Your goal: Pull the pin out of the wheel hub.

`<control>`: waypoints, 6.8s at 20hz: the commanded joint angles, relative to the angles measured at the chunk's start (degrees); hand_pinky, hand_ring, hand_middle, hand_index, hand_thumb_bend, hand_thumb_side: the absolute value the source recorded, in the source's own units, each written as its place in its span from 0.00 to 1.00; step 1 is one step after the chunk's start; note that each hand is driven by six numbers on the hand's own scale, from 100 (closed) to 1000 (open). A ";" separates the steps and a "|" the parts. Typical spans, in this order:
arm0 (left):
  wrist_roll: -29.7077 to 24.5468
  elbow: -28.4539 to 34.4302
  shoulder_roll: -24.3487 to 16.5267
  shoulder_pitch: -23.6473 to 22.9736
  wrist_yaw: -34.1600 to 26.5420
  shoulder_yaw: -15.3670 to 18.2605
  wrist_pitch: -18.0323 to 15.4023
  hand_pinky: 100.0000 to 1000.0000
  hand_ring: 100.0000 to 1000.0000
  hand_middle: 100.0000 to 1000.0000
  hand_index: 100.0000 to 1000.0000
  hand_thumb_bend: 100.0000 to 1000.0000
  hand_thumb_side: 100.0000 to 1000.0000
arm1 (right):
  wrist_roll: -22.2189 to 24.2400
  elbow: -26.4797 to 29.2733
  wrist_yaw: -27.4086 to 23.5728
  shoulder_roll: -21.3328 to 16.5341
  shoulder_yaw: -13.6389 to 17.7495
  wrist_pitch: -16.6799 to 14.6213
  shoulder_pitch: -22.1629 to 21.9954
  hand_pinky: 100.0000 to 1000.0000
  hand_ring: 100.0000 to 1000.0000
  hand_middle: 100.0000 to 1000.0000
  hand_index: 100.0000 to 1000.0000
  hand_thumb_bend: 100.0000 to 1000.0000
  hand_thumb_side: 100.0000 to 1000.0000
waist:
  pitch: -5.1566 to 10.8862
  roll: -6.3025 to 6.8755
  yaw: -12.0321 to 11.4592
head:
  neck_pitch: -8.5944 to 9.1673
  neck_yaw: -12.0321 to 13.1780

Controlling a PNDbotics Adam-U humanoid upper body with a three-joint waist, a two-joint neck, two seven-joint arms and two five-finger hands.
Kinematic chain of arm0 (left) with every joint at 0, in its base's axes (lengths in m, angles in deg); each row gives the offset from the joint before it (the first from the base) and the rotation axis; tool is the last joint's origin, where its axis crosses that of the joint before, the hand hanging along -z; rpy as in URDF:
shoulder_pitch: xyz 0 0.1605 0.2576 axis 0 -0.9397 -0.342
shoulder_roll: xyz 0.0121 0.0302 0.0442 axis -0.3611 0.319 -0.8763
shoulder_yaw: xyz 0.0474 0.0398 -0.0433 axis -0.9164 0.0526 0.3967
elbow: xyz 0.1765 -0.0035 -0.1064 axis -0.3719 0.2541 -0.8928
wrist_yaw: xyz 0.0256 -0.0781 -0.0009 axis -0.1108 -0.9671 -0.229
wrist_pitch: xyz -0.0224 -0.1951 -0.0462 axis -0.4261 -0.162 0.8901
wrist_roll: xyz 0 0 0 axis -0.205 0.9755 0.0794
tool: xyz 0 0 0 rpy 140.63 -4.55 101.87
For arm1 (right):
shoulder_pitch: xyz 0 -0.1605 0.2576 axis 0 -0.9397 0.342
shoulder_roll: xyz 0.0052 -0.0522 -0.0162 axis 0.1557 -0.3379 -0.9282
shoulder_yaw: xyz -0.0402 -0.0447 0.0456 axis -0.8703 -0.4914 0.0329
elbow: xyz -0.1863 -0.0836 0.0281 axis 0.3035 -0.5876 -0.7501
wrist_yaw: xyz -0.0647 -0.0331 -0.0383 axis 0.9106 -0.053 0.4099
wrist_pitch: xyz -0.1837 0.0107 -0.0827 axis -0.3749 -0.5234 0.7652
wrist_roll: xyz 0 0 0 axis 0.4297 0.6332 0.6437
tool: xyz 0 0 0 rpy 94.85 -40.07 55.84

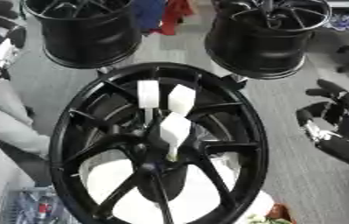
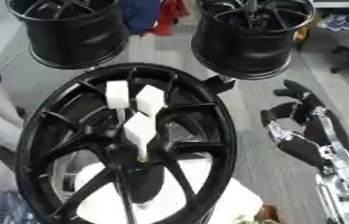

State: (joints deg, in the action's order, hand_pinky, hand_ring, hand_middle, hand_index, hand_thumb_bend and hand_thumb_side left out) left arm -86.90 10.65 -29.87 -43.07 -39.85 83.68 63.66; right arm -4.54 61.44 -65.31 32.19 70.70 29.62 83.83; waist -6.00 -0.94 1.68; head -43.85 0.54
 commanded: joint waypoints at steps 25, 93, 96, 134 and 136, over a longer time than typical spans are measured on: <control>-37.98 -20.26 6.35 29.02 16.68 -24.36 -9.54 0.73 0.75 0.80 0.89 0.46 0.53 | 0.97 0.46 -0.21 -2.41 -0.57 -0.14 -0.18 0.60 0.58 0.73 0.90 0.24 0.13 | 1.70 1.17 0.96 | -0.27 1.11; -39.36 -19.04 5.12 33.77 15.11 -19.18 -8.52 0.14 0.33 0.39 0.61 0.00 0.17 | 1.06 -0.04 -0.23 -2.29 -0.41 -0.20 -0.31 0.60 0.58 0.73 0.90 0.24 0.14 | 2.20 1.29 1.21 | -0.27 1.43; -37.35 -17.35 1.40 33.31 15.32 -16.25 -8.20 0.14 0.33 0.39 0.61 0.00 0.16 | 0.98 -0.09 -0.16 -2.37 -0.31 -0.21 -0.40 0.60 0.58 0.73 0.90 0.24 0.14 | 2.28 1.43 0.83 | -0.27 1.08; 2.10 -26.29 0.34 -4.18 12.17 9.35 2.25 0.47 0.61 0.66 0.79 0.19 0.60 | 0.14 0.22 0.09 -1.65 0.57 -0.18 0.01 0.60 0.58 0.73 0.90 0.25 0.14 | 1.06 0.30 -0.98 | -0.27 -0.38; 6.46 -20.65 3.66 -6.03 8.18 10.26 2.16 0.45 0.60 0.64 0.78 0.18 0.58 | 0.13 0.25 0.05 -1.53 0.56 -0.18 0.14 0.60 0.58 0.73 0.90 0.25 0.14 | 0.90 0.13 -1.14 | -0.27 -0.36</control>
State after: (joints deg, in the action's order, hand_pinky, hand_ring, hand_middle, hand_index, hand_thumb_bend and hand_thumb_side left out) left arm -82.92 -13.82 -26.38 -49.56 -28.94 92.63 65.97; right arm -4.23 60.74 -65.28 31.31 70.76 29.47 83.31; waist -5.57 -0.97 0.61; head -43.85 0.29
